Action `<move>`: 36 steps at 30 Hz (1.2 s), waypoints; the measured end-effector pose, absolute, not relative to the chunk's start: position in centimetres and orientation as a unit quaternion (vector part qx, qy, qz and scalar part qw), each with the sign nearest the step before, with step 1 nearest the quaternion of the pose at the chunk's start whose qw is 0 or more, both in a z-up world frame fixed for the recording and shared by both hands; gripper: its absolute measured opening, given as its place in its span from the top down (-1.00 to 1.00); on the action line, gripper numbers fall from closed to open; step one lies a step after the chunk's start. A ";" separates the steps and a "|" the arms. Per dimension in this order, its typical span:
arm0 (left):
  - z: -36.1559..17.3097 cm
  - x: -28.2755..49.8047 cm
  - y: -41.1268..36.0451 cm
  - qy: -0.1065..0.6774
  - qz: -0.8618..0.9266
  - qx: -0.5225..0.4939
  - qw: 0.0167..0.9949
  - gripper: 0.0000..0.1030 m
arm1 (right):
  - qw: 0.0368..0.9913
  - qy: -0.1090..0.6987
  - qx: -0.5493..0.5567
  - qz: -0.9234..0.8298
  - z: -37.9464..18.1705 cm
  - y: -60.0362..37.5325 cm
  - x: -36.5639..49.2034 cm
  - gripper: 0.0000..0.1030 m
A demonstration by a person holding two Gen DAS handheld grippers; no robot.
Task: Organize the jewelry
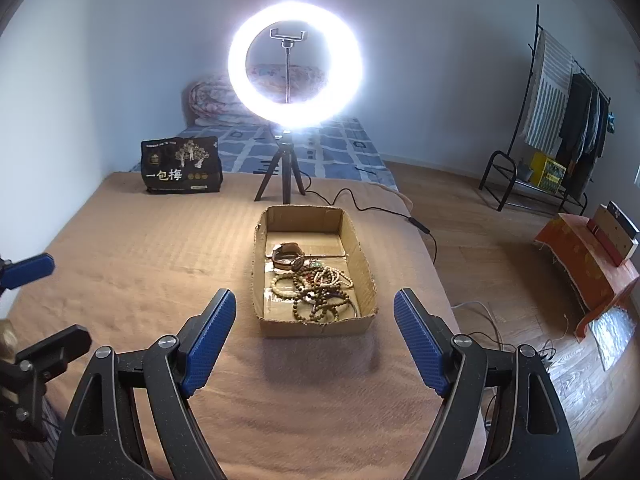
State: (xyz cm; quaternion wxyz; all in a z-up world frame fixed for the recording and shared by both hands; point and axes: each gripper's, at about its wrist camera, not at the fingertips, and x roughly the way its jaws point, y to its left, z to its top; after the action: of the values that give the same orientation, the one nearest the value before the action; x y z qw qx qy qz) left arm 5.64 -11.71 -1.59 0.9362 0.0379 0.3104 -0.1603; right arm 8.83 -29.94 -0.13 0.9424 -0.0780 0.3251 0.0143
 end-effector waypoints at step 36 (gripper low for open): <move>-1.1 4.9 -11.6 0.308 -0.127 0.050 0.942 -0.95 | 0.946 0.316 -0.072 0.005 0.6 -29.9 7.9 -0.58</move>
State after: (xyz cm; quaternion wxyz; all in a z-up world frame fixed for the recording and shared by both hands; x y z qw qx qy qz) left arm 4.91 -11.60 -1.12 0.9416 0.0503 0.3077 -0.1272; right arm 7.87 -29.86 0.55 0.9461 -0.0722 0.3157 0.0045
